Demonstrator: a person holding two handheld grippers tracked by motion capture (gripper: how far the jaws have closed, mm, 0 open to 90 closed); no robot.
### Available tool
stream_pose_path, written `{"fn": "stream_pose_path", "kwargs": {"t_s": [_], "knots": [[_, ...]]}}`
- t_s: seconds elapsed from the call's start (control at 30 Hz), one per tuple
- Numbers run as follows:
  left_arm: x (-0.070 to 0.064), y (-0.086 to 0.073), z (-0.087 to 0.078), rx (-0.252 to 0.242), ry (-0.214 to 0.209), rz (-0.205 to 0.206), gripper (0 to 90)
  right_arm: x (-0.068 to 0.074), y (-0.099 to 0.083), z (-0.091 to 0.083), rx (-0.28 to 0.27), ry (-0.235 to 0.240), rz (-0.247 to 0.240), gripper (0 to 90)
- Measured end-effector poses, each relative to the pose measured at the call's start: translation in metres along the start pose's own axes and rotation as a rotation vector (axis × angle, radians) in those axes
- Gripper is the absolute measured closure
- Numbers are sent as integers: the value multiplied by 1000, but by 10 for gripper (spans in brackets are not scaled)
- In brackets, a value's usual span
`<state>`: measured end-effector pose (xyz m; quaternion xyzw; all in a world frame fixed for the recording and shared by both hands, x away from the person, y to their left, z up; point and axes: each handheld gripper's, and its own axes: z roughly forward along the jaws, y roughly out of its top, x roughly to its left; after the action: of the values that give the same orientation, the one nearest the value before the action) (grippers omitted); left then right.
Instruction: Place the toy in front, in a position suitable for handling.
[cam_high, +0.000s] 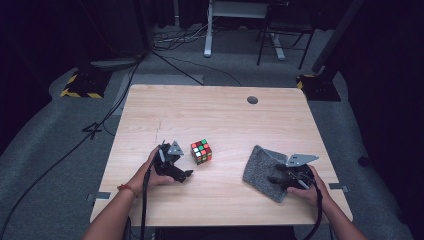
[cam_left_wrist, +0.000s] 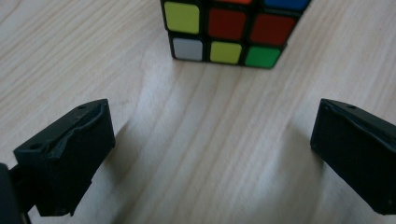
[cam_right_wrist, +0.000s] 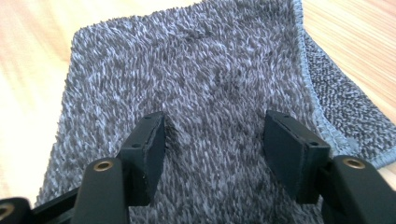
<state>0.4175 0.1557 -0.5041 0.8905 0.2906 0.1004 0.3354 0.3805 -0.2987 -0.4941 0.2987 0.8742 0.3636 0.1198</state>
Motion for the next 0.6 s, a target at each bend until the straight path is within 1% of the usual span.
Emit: {"fn": "stream_pose_path", "kwargs": {"t_s": [0.1, 0.13, 0.2, 0.23, 0.27, 0.3, 0.4, 0.47, 0.6], "knots": [[2, 4, 4, -3, 0, -1, 2, -4, -4, -3, -6, -13, 11, 400], [3, 7, 6, -1, -2, 4, 2, -6, -6, -5, -9, -19, 18, 400], [5, 11, 10, -4, -4, -1, 3, -8, -8, -7, -12, -29, 26, 399], [6, 15, 13, -6, -6, 6, 3, -10, -11, -10, -12, -54, 39, 394], [6, 15, 13, -6, -6, 6, 5, -10, -11, -10, -12, -54, 39, 394], [6, 18, 16, -8, -21, 20, 6, -12, -13, -11, -20, -71, 50, 394], [6, 22, 19, -5, -22, 18, 7, -12, -14, -11, -27, -70, 48, 392], [5, 28, 22, -9, -36, 30, 48, -12, -13, -11, -24, -71, 44, 389], [1, 32, 26, -13, -41, 41, 67, -12, -14, -11, -27, -69, 46, 388]]}}
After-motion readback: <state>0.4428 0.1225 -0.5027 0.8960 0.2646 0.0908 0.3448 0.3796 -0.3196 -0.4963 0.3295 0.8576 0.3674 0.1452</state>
